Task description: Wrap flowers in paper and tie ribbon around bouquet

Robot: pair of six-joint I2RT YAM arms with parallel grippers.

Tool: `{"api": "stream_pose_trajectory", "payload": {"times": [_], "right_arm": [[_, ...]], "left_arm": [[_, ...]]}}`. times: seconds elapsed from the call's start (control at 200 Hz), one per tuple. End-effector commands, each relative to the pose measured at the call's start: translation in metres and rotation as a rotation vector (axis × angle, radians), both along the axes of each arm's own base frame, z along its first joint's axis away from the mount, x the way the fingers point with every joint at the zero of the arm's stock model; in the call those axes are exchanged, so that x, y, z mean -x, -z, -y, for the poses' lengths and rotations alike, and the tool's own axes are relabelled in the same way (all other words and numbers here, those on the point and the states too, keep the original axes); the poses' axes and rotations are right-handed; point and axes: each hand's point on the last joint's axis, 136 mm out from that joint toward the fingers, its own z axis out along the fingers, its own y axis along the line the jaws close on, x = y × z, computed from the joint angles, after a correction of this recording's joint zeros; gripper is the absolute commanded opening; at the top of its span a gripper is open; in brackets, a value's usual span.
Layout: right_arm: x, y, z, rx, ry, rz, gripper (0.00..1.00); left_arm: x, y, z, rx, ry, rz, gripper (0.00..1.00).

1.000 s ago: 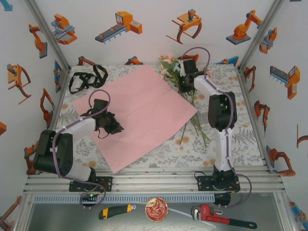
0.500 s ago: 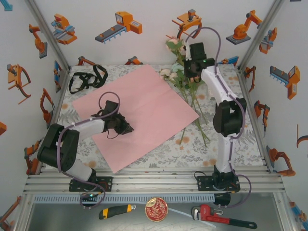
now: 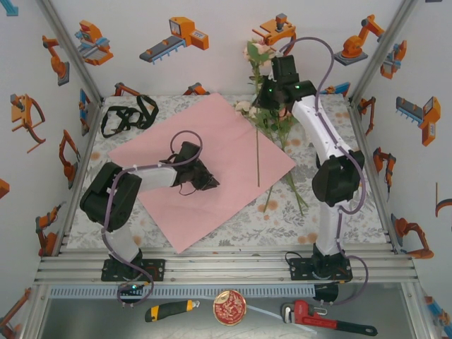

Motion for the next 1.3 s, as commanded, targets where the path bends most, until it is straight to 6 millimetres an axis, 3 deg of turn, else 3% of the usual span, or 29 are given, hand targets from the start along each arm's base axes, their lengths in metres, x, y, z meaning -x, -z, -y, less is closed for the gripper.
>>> {"api": "stream_pose_trajectory", "payload": {"times": [0.0,0.1,0.195,0.38,0.521,0.621,0.751,0.846,0.986,1.197,1.297], "right_arm": [[0.004,-0.004,-0.022,-0.054,-0.008,-0.004,0.00],[0.007,-0.005,-0.036,-0.069,-0.010,0.005,0.00],[0.013,-0.003,-0.057,-0.080,-0.016,0.010,0.00],[0.021,0.015,-0.109,-0.107,-0.002,0.026,0.00],[0.018,0.027,-0.164,-0.160,-0.033,0.057,0.00],[0.017,0.042,-0.207,-0.189,-0.073,0.056,0.00],[0.014,0.072,-0.255,-0.240,-0.098,0.040,0.00],[0.010,0.092,-0.278,-0.271,-0.083,0.055,0.00],[0.003,0.126,-0.284,-0.322,0.034,0.020,0.00],[0.007,0.161,-0.284,-0.264,0.051,0.001,0.00],[0.008,0.167,-0.281,-0.223,0.019,0.006,0.00]], "left_arm": [[-0.014,-0.034,0.016,0.037,0.001,0.093,0.22],[-0.018,-0.070,-0.011,-0.044,-0.037,0.204,0.26],[-0.011,-0.104,-0.060,-0.181,-0.077,0.281,0.30],[0.034,-0.154,-0.172,-0.410,-0.156,0.360,0.33],[0.070,-0.174,-0.213,-0.442,-0.140,0.452,0.44],[0.092,-0.183,-0.219,-0.414,-0.120,0.469,0.56],[0.109,-0.190,-0.217,-0.395,-0.078,0.478,0.83],[0.115,-0.191,-0.216,-0.401,-0.044,0.494,0.91],[0.123,-0.193,-0.216,-0.413,-0.008,0.493,0.94],[0.134,-0.194,-0.220,-0.416,-0.006,0.510,0.97],[0.137,-0.191,-0.222,-0.414,-0.013,0.513,0.97]]}}
